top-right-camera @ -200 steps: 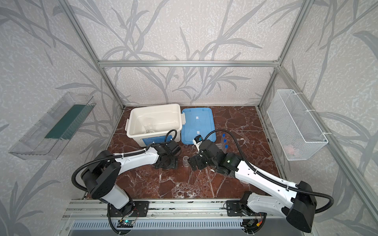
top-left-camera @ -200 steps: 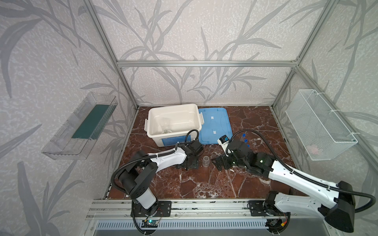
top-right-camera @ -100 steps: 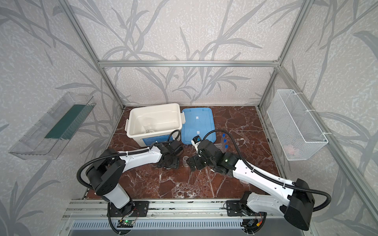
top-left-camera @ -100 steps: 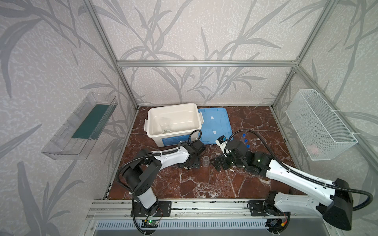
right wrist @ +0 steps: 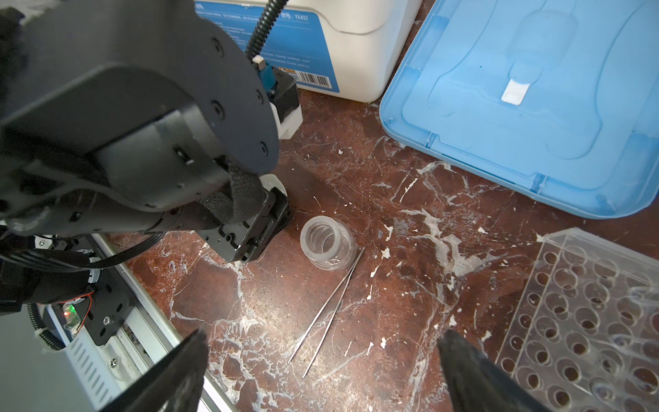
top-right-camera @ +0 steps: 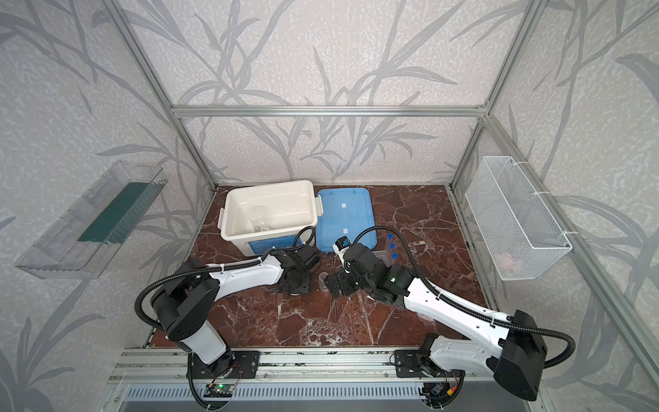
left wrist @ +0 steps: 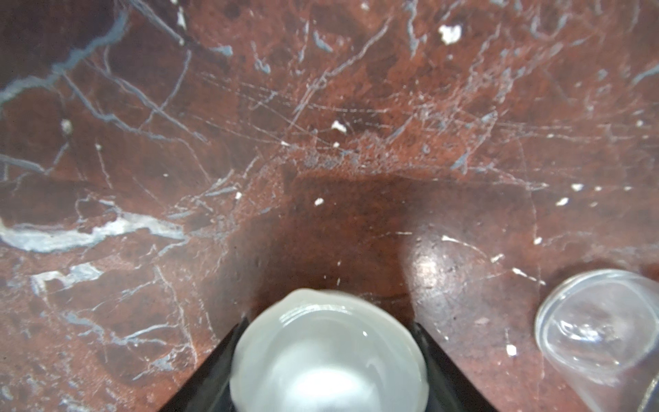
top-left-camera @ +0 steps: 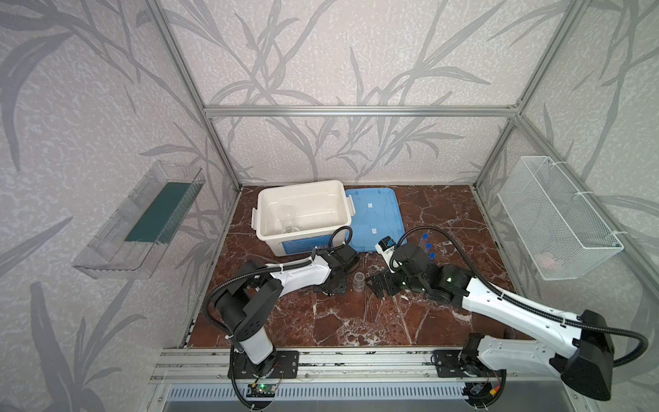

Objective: Organize the chemistry lab equipment
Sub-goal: 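Close the left gripper on the white crucible rim, then lift the crucible and carry it over the white tub with the left gripper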

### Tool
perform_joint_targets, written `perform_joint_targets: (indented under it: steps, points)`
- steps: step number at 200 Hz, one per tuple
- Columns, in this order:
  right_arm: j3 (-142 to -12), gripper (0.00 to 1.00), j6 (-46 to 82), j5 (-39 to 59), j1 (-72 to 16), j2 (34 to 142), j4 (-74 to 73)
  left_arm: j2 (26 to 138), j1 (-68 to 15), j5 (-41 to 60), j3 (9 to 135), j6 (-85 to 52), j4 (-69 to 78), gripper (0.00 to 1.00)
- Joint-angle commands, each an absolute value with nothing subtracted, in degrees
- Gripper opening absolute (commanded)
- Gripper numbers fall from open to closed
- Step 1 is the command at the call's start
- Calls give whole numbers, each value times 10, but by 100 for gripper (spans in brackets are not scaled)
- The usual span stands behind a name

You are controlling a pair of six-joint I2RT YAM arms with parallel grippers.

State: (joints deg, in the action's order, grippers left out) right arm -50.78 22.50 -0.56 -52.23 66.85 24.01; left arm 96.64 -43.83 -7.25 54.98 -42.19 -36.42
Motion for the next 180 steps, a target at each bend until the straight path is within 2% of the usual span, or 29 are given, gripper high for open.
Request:
perform_joint_targets:
  steps: [1, 47, 63, 93, 122, 180]
  points:
    - [-512, 99, 227, -6, -524, 671, 232, 965, -439, -97, 542, -427, -390, 64]
    - [-511, 99, 229, -8, -524, 670, 226, 921, -439, -86, 535, -432, -390, 61]
    - [-512, 99, 229, -11, -524, 666, 223, 905, -446, -88, 538, -435, -403, 56]
    - [-515, 99, 225, -24, -524, 653, 220, 867, -465, -94, 552, -443, -437, 55]
    - [-533, 99, 213, -36, -523, 640, 219, 830, -485, -121, 614, -426, -509, 54]
    - [-581, 99, 214, -34, -519, 619, 154, 812, -464, -162, 802, -350, -596, 53]
